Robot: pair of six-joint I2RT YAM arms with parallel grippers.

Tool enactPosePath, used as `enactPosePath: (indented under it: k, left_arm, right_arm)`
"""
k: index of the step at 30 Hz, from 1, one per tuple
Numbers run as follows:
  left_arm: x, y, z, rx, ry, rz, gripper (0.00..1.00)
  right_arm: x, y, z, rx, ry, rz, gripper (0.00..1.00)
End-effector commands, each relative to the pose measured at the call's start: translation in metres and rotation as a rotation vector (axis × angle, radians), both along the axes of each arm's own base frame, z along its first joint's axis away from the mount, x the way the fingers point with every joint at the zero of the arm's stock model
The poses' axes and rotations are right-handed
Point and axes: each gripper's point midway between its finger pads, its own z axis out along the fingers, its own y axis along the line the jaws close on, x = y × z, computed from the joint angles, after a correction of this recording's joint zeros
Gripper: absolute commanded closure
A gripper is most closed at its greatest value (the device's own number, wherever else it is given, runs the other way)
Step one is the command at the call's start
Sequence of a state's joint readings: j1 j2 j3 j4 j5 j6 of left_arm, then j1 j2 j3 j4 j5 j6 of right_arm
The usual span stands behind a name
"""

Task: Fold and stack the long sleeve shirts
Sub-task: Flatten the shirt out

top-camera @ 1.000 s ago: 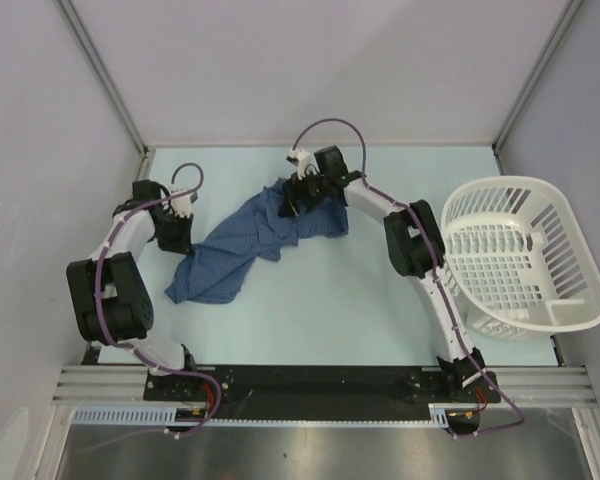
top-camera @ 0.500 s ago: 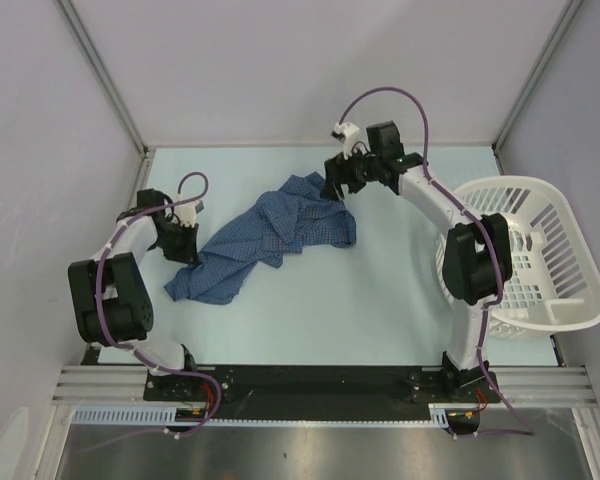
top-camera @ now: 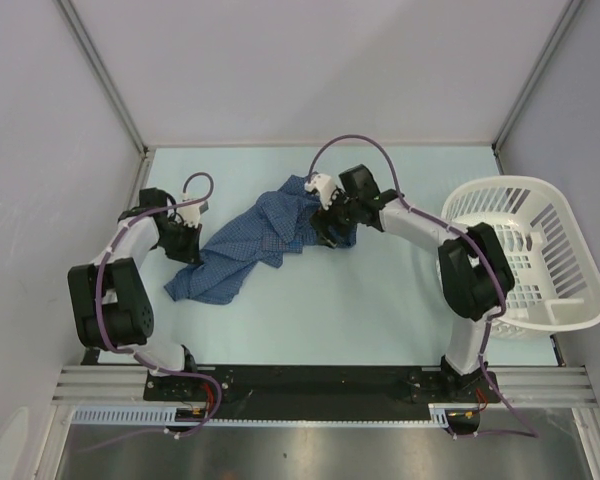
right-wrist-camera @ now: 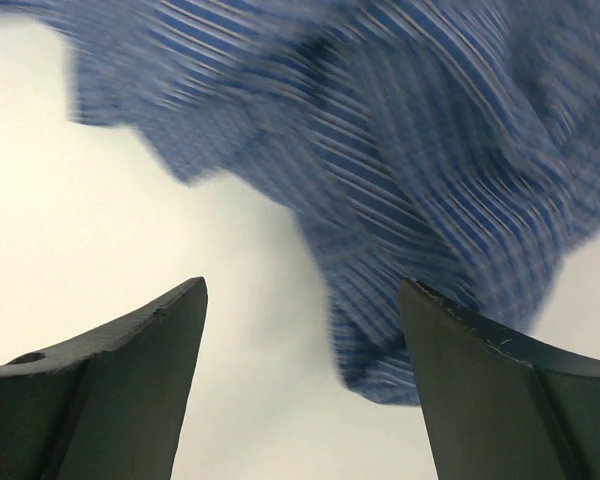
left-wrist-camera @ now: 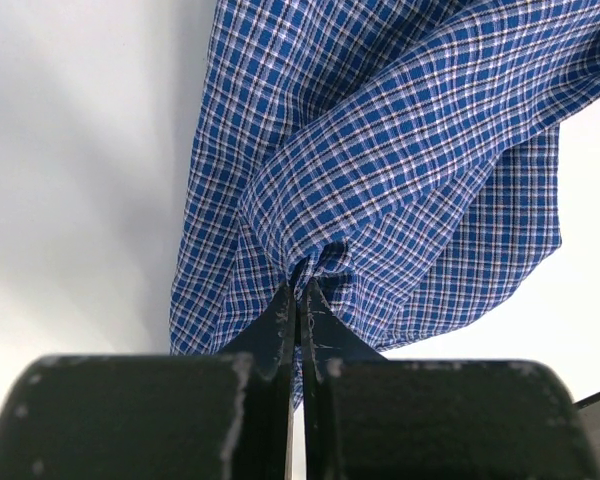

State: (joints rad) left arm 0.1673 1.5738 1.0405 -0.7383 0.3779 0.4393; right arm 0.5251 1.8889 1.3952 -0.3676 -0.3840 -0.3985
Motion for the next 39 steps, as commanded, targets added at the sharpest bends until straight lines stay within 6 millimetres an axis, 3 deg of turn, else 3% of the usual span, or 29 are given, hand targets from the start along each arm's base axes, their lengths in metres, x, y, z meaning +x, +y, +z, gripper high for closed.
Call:
enactPosePath:
  k: [1, 7, 10, 13, 17, 20, 21, 22, 23, 24, 25, 29, 30, 32, 33, 35, 37, 39]
  left_arm:
    - [0.003, -0.006, 0.018, -0.015, -0.060, -0.033, 1.00]
    - [0.000, -0.007, 0.020, -0.014, -0.062, -0.029, 1.00]
    - [-0.001, -0.007, 0.021, -0.011, -0.064, -0.031, 1.00]
    - [-0.001, -0.005, 0.021, -0.006, -0.066, -0.031, 1.00]
    - [-0.001, -0.006, 0.020, -0.007, -0.062, -0.025, 1.00]
    - [-0.002, -0.006, 0.019, -0.007, -0.061, -0.028, 1.00]
    - [-0.002, -0.005, 0.018, -0.002, -0.061, -0.028, 1.00]
    - [-0.003, -0.005, 0.018, 0.001, -0.062, -0.031, 1.00]
    - [-0.003, -0.004, 0.018, 0.003, -0.062, -0.031, 1.00]
    - [-0.004, -0.004, 0.018, 0.005, -0.063, -0.034, 1.00]
    - [-0.005, -0.003, 0.018, 0.009, -0.061, -0.035, 1.00]
    - [-0.006, -0.002, 0.017, 0.017, -0.064, -0.048, 1.00]
    - [-0.006, -0.003, 0.017, 0.016, -0.063, -0.052, 1.00]
    - [-0.005, -0.004, 0.017, 0.013, -0.064, -0.057, 1.00]
    - [-0.006, -0.004, 0.016, 0.010, -0.062, -0.060, 1.00]
    - [-0.005, -0.004, 0.017, 0.010, -0.064, -0.060, 1.00]
    - [-0.005, -0.004, 0.016, 0.009, -0.059, -0.063, 1.00]
    - [-0.004, -0.004, 0.018, 0.008, -0.061, -0.062, 1.00]
  right_arm:
    - [-0.012, 0.053, 0.063, 0.093, -0.235, 0.097, 0.18]
    - [-0.014, 0.093, 0.047, 0.111, -0.195, 0.074, 0.25]
    - [-0.012, 0.103, 0.034, 0.107, -0.174, 0.084, 0.27]
    - [-0.006, 0.110, 0.018, 0.081, -0.170, 0.080, 0.21]
    - [0.006, 0.115, 0.000, 0.048, -0.167, 0.050, 0.22]
    - [0.015, 0.119, -0.006, 0.033, -0.191, 0.035, 0.38]
    - [0.016, 0.118, -0.006, 0.024, -0.187, 0.029, 0.61]
    - [0.017, 0.118, -0.004, 0.021, -0.187, 0.024, 0.70]
    - [0.015, 0.118, 0.005, 0.028, -0.194, 0.025, 0.80]
    - [0.011, 0.114, 0.007, 0.022, -0.181, 0.030, 0.97]
    - [0.008, 0.112, 0.013, 0.024, -0.175, 0.032, 1.00]
    - [-0.024, 0.097, 0.050, 0.086, -0.123, 0.072, 1.00]
    - [-0.044, 0.095, 0.071, 0.145, -0.090, 0.122, 1.00]
    - [-0.060, 0.089, 0.087, 0.213, -0.024, 0.127, 1.00]
    - [-0.077, 0.089, 0.109, 0.278, 0.010, 0.175, 1.00]
    - [-0.098, 0.089, 0.128, 0.363, 0.107, 0.221, 1.00]
    - [-0.098, 0.090, 0.152, 0.436, 0.122, 0.230, 1.00]
    - [-0.081, 0.097, 0.179, 0.538, 0.128, 0.194, 1.00]
